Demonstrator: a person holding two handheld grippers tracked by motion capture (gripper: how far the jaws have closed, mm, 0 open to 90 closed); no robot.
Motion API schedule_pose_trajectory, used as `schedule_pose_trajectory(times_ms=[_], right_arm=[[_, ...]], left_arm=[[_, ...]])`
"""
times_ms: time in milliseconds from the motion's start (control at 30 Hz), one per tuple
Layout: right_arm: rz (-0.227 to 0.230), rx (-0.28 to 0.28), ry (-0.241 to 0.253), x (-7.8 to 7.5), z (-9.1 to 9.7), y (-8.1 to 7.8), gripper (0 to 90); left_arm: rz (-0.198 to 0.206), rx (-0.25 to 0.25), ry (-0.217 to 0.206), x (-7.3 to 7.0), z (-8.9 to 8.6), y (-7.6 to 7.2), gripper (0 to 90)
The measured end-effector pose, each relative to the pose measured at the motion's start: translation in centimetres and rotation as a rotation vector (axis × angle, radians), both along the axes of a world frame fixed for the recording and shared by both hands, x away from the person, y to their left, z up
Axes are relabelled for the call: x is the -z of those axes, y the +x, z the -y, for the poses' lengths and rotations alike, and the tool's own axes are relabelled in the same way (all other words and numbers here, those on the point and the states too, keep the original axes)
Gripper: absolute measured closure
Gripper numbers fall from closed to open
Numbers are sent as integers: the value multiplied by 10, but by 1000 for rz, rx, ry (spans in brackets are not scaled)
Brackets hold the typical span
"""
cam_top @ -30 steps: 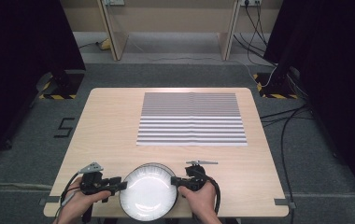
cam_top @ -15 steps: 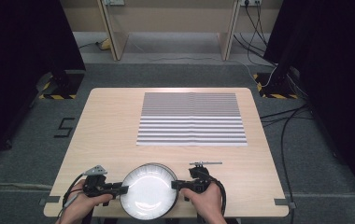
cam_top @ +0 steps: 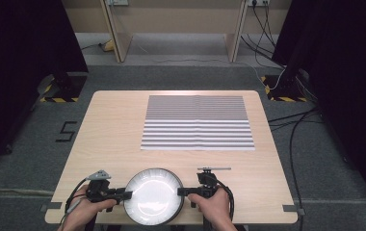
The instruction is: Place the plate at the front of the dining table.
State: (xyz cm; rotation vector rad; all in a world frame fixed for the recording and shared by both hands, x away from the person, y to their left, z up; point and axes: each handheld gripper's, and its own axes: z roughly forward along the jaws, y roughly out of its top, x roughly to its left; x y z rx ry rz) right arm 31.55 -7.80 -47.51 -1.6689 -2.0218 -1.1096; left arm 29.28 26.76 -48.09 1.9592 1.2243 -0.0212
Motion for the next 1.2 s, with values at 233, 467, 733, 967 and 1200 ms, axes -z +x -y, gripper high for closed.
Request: schedule_pose_trajectory(times_ms=[233,467,733,967,1200], right_arm=[[-2,-9,-16,5,-9,1,808],[64,5,-85,3,-16,-1,837],[173,40,-82,1,-16,2,864],[297,33,-122,-10,-15,3,868],[403,46,-134,-14,-10,3,868]], left_arm=[[-11,-1,-17,1,-2,2,679],[12,0,11,-4,1,4,700],[49,-23,-5,-5,1,8,742],[92,-34,-32,-8,3,12,777],[152,-76,-98,-12,6,24,816]])
